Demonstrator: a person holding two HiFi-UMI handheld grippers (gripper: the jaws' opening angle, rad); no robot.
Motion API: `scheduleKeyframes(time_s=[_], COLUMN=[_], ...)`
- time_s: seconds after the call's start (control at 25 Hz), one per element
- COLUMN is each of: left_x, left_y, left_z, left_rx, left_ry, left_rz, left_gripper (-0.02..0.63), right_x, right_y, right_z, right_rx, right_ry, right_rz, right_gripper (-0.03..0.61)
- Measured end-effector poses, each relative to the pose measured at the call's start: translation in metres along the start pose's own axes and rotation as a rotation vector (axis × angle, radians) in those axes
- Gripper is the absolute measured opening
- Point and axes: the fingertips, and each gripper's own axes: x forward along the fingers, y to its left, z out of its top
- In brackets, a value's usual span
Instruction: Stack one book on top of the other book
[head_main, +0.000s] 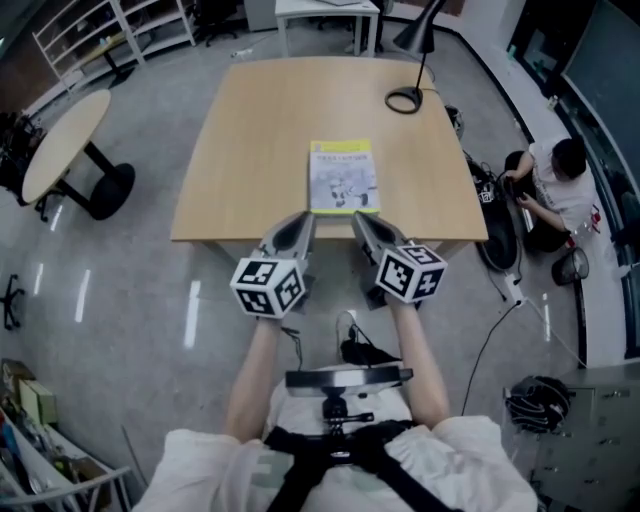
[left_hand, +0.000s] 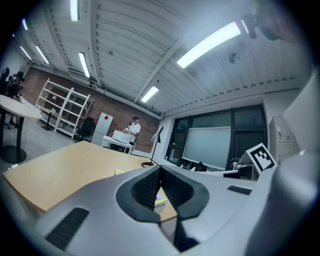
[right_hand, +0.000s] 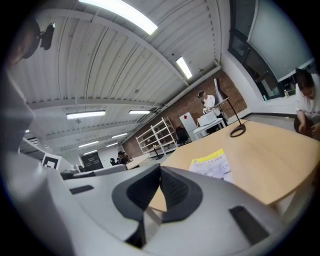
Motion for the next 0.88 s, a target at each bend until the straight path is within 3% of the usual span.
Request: scheduleKeyframes(time_s=[0.12, 0.32, 0.44, 0.56, 0.72, 0.88], left_x=[-0.063, -0.153, -0.186, -0.204, -0.217, -0.240], left_y=[-0.014, -0.037, -0.056, -0.075, -0.120, -0.154], left_z=[0.002, -0.016, -0.045, -0.055, -0.055, -0.059], left_rx=[0.013, -0.005, -0.009, -0.014, 0.002, -0.022], left_ry=[-0.024, -0.010, 0.046, 0.051, 0.022, -0.004], left_rz=[0.001, -0.012, -0.004, -0.004, -0.052, -0.026], left_gripper=[0.014, 0.014, 0.014, 0.014, 0.014, 0.014], right_x=[-0.029, -0.081, -0.123, -0.158, -0.203, -0.242], right_y=[0.044, 0.115, 0.126, 0.129, 0.131, 0.148], right_z=[-0.011, -0.030, -0.055, -0.075, -0.092, -0.105], right_rx=[-0.011, -0.124, -0.112, -0.083, -0.051, -0.064], right_ry=[-0.021, -0.001, 0.004, 0.010, 0.014, 0.040], right_rz=[-0.015, -0.009, -0.065, -0.114, -0.120, -0.100], right_gripper=[-0.002, 0.000, 0.000, 0.000, -0.001, -0.001])
